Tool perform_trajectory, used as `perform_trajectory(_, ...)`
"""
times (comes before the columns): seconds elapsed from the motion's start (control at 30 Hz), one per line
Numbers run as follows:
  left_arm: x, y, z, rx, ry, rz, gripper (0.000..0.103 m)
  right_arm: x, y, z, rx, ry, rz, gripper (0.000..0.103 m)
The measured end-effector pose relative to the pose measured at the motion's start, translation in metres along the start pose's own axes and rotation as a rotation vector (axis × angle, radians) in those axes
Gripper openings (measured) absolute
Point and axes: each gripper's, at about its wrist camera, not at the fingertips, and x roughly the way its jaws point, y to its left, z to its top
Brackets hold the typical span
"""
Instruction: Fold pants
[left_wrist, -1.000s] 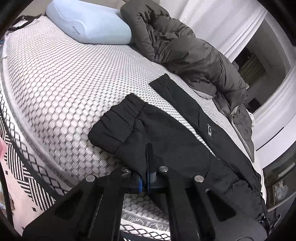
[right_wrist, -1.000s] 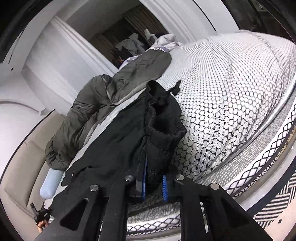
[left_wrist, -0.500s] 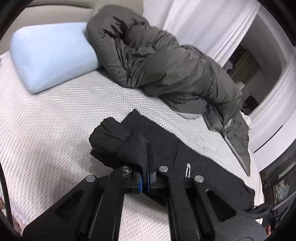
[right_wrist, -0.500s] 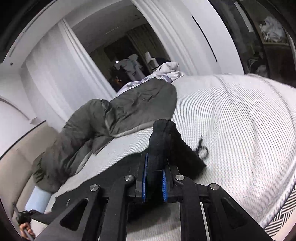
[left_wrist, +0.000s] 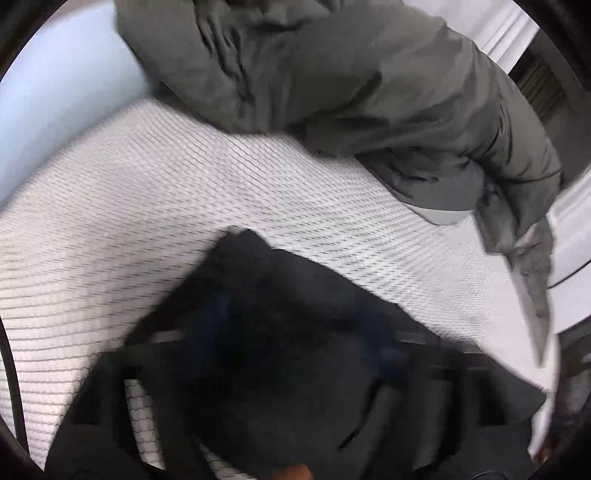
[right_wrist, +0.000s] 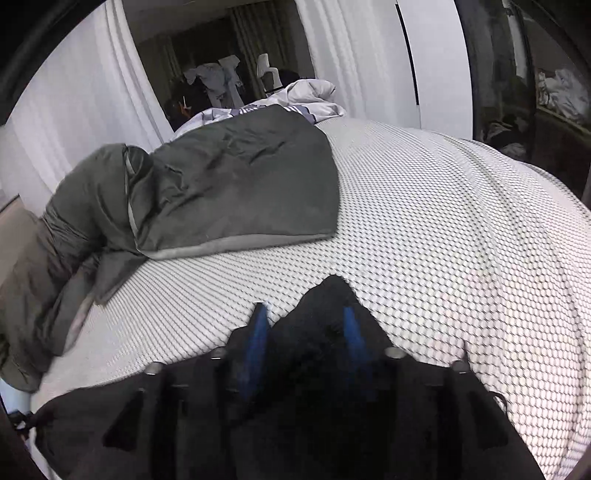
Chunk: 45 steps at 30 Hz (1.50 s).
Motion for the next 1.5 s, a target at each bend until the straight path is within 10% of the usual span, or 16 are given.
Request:
perform_trajectory(0.1,-0.024,0.0,-0.011,0.059,-0.043,0.004,0.086,-0.02,-0.005,-0.018,-0.029,-0.034,0.012,0.074)
perform_trajectory(0.37,-0.081,0.001,-0.107,0.016,-0.022,-0.206,0.074,-0.084,0.005,-0.078,-0.105,-0.047,0.142,0.082)
perform_trajectory(0.5,-0.064,-0.014,-0.151,-0.034,0.091,-0.343,0.057,-0.107,0.007,-0.099,-0.073,-0.043,0.243,0.082)
perform_trajectory(0.7,-0.023,-0.032,-0.157,-0.092,0.113,-0.31,0.051,-0.114,0.009,-0.118,-0.083,-0.02,0.294,0.082)
perform_trajectory(0.77,-0.024,-0.033,-0.153,-0.094,0.063,-0.265,0.015,-0.109,0.009,-0.122,-0.091,0.002,0.291,0.082)
perform_trajectory(0.87,-0.036,-0.029,-0.152,-0.074,-0.005,-0.29,0.001,-0.101,0.007,-0.12,-0.103,0.011,0.256,0.082)
perform_trajectory(1.03,-0.067,-0.028,-0.154,-0.017,-0.067,-0.31,0.001,-0.105,-0.003,-0.121,-0.103,0.009,0.239,0.082)
perform_trajectory(1.2,-0.042,-0.017,-0.157,-0.051,0.04,-0.221,0.008,-0.105,-0.013,-0.123,-0.085,0.023,0.224,0.082)
perform_trajectory(1.37,-0.058,0.019,-0.153,-0.173,-0.041,-0.203,0.075,-0.101,-0.027,-0.122,-0.036,0.047,0.214,0.082)
perform_trajectory(1.5,-0.037,0.033,-0.138,-0.243,-0.023,-0.241,0.072,-0.104,-0.039,-0.119,0.002,0.018,0.218,0.082)
